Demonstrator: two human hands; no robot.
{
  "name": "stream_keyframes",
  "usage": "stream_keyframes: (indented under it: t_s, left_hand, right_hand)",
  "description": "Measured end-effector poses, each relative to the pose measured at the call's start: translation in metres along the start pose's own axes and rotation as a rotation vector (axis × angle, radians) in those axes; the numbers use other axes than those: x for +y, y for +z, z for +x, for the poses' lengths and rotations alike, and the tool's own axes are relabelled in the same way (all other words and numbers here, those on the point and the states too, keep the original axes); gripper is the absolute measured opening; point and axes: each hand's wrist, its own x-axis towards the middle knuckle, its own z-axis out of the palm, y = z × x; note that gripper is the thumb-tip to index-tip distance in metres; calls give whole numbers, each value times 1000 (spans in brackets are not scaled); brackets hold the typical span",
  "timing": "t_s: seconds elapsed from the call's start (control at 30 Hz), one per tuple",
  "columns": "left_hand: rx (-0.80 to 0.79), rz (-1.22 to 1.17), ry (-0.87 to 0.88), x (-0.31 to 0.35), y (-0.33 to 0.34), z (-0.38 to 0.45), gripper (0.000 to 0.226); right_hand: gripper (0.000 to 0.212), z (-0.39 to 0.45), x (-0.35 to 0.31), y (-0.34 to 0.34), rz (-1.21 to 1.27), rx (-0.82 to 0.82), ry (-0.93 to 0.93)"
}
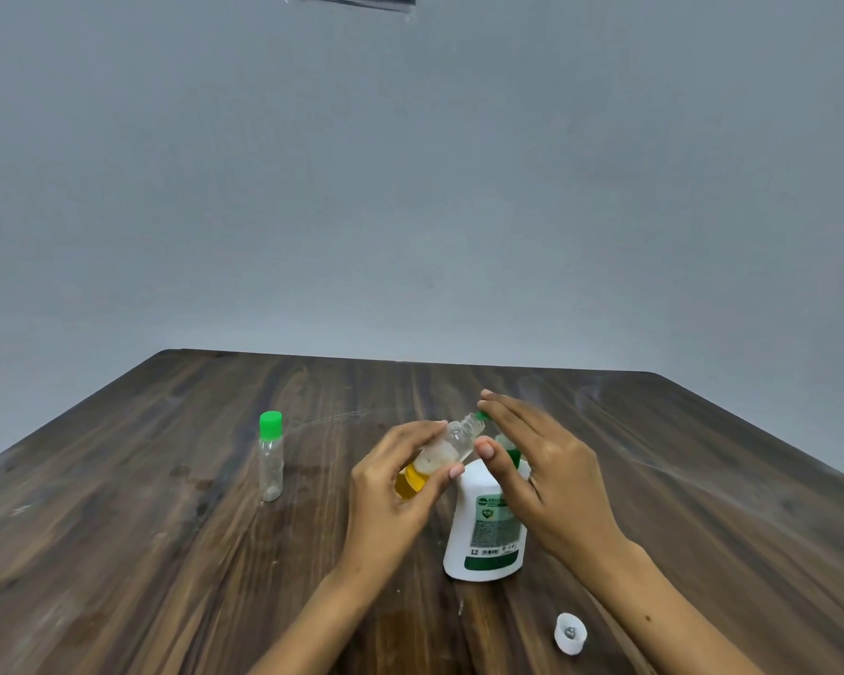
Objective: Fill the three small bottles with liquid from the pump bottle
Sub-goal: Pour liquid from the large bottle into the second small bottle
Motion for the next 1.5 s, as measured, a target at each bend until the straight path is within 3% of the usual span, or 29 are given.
stream_keyframes:
  t_s: [0.5, 1.5]
  left_hand:
    - [19, 55, 11, 3, 1, -1, 47]
    - [-7, 163, 155, -5, -1, -6, 46]
  right_hand:
    - [72, 1, -2, 5, -39, -68, 22]
    - [68, -6, -5, 17, -2, 113, 64]
